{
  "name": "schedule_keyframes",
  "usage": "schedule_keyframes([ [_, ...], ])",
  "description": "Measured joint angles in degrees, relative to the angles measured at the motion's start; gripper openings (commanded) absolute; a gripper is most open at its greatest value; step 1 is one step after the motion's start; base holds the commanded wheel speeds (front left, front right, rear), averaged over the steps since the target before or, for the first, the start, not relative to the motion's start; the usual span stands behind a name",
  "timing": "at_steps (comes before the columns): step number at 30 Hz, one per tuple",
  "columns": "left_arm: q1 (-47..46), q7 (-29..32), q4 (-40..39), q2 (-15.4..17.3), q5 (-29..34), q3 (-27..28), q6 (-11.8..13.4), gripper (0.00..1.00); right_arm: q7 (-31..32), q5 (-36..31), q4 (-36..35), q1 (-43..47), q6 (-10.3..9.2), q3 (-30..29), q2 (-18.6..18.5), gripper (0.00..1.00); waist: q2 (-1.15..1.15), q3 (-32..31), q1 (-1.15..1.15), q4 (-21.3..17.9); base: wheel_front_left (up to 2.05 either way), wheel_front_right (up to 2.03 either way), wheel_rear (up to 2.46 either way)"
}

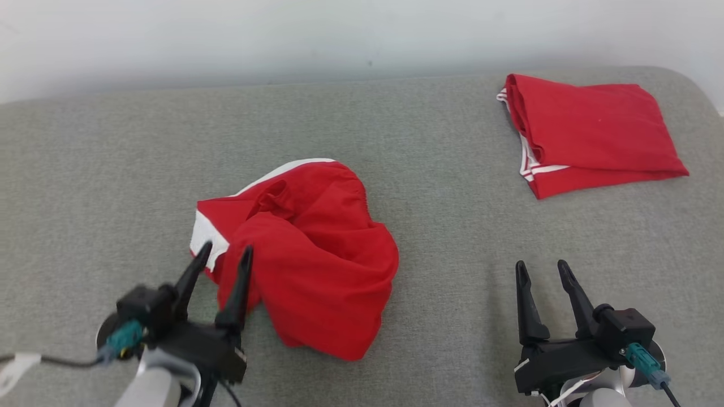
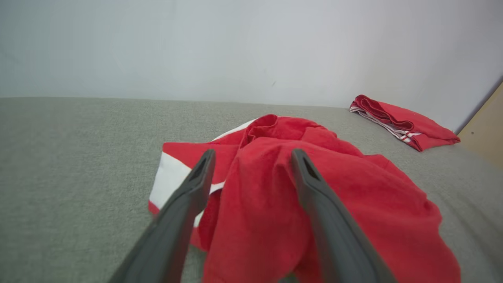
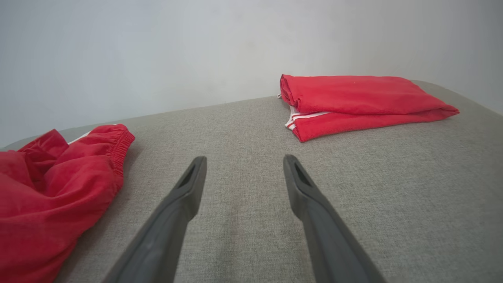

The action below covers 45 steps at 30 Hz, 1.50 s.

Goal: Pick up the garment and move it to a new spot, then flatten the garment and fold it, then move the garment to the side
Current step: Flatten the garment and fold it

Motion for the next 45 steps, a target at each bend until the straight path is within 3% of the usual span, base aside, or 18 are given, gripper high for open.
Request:
schedule_keyframes([
  [8,11.72,-0.02,-7.24,0.16,0.76,4.09,1.22,1.00,0.00,-0.01,-0.01,0.23,0.00,0.01,0.02,1.00,0.00,-0.73,0.00,1.91,0.00,0.00,0.00],
  [28,8.91,-0.02,5.93,-1.74,0.23,4.57,-2.11,1.00,0.00,-0.30,0.71,-0.34,0.00,0.82,0.02,1.00,0.00,0.20,0.00,-2.90,0.00,0.00,0.00],
  [29,8.70,-0.02,6.44,-1.78,0.24,4.78,-2.14,0.48,0.00,-0.30,0.73,-0.34,0.00,0.87,0.02,1.00,0.00,0.23,0.00,-3.20,0.00,0.00,0.00],
  [31,8.24,-0.01,7.09,-1.88,0.30,5.26,-2.27,0.00,0.01,-0.30,0.82,-0.33,0.00,0.73,0.02,1.00,0.00,0.20,0.00,-3.68,0.00,0.00,0.00],
  [39,9.46,-0.03,3.55,-2.56,2.46,6.57,-2.59,0.00,0.00,-0.41,0.97,0.68,0.00,-0.02,0.02,1.00,0.00,-1.35,0.00,-2.29,0.00,0.00,0.00],
  [45,13.37,1.14,-3.20,-0.64,3.60,5.94,-2.03,0.00,0.00,0.31,1.30,1.62,0.00,0.16,0.01,1.00,0.00,-2.66,0.00,0.08,0.00,0.00,0.00],
])
